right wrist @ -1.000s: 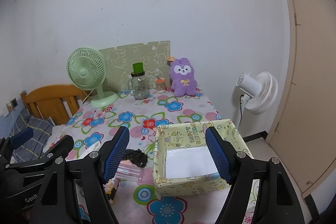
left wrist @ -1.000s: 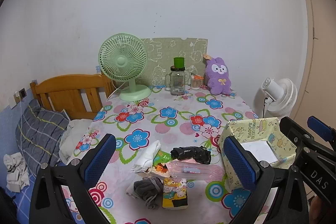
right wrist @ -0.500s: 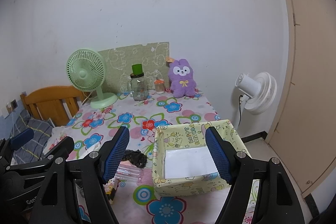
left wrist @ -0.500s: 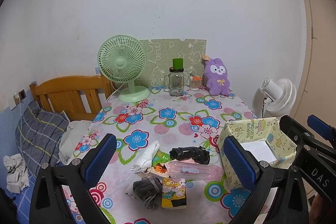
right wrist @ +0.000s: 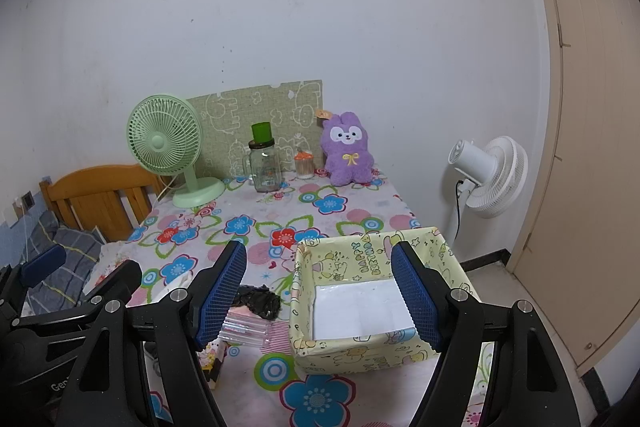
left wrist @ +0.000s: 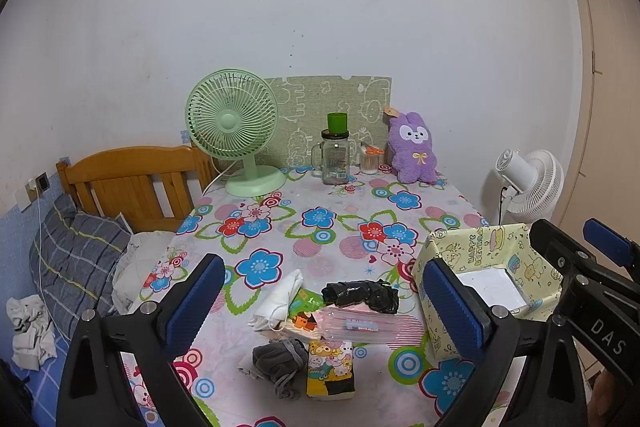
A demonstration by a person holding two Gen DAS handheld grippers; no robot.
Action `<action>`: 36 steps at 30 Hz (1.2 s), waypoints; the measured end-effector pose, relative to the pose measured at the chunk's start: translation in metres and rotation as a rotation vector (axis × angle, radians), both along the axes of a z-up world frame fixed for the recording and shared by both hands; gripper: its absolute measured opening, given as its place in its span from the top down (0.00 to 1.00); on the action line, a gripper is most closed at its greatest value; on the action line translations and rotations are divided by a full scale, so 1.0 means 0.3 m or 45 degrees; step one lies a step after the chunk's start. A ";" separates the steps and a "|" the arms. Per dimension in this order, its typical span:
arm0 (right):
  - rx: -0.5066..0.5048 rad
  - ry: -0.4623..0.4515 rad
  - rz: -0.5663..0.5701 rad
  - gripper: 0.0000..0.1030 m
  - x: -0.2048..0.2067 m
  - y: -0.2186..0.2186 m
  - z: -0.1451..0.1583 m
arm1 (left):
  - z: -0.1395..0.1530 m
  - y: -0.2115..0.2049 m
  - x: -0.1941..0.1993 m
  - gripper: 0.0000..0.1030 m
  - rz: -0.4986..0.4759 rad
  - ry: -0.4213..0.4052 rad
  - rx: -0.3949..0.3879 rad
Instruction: Organize soft objects
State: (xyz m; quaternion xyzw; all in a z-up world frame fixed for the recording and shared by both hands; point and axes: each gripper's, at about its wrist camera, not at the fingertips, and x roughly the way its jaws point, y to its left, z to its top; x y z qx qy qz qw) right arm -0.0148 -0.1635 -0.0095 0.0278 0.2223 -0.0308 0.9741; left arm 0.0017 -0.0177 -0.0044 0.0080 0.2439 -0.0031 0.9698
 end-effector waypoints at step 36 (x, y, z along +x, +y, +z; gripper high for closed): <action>-0.019 0.093 0.102 0.10 0.153 0.157 -0.139 | -0.175 0.120 0.115 0.12 0.018 0.120 -0.007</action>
